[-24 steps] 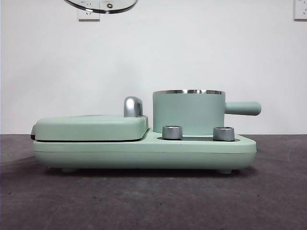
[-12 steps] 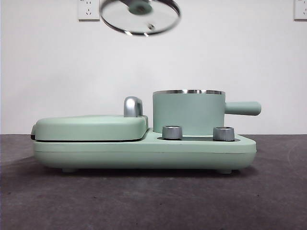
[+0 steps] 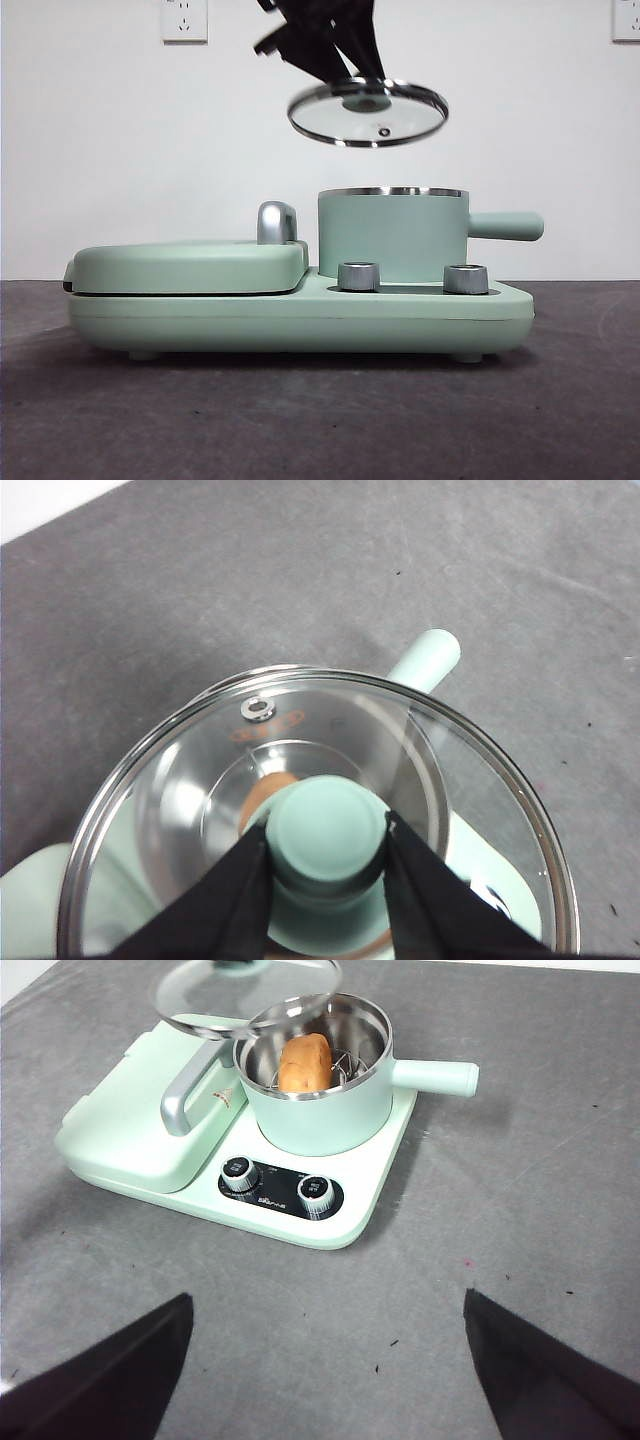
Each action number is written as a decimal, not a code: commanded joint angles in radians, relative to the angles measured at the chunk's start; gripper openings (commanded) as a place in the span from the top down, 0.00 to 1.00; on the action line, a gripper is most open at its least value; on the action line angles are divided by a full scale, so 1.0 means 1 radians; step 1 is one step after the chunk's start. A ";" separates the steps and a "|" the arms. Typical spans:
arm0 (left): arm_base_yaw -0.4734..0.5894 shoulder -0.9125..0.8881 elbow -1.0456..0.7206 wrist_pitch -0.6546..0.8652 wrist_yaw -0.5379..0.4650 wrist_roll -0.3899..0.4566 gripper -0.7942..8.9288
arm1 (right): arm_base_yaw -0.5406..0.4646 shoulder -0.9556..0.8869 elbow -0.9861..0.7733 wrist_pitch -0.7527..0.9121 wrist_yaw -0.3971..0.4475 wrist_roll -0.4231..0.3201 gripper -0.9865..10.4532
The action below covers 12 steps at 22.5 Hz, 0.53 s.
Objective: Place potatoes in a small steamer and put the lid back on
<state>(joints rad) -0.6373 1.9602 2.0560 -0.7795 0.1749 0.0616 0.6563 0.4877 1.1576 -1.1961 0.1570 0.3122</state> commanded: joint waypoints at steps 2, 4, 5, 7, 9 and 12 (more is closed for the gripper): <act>-0.020 0.051 0.029 0.093 -0.021 -0.003 0.91 | 0.009 0.006 0.008 0.015 0.002 0.010 0.54; -0.026 0.074 0.029 0.114 -0.021 -0.007 0.91 | 0.009 0.006 0.008 0.018 0.002 0.010 0.54; -0.031 0.087 0.029 0.123 -0.022 -0.007 0.91 | 0.009 0.006 0.008 0.018 0.002 0.010 0.54; -0.037 0.107 0.029 0.130 -0.041 -0.007 0.91 | 0.009 0.006 0.008 0.018 0.002 0.010 0.54; -0.039 0.121 0.029 0.130 -0.051 -0.006 0.91 | 0.009 0.006 0.008 0.018 0.002 0.010 0.54; -0.039 0.135 0.029 0.145 -0.060 -0.007 0.91 | 0.009 0.006 0.008 0.018 0.002 0.010 0.54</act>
<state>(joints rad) -0.6662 2.0750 2.0560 -0.6605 0.1131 0.0593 0.6563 0.4877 1.1576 -1.1892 0.1570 0.3126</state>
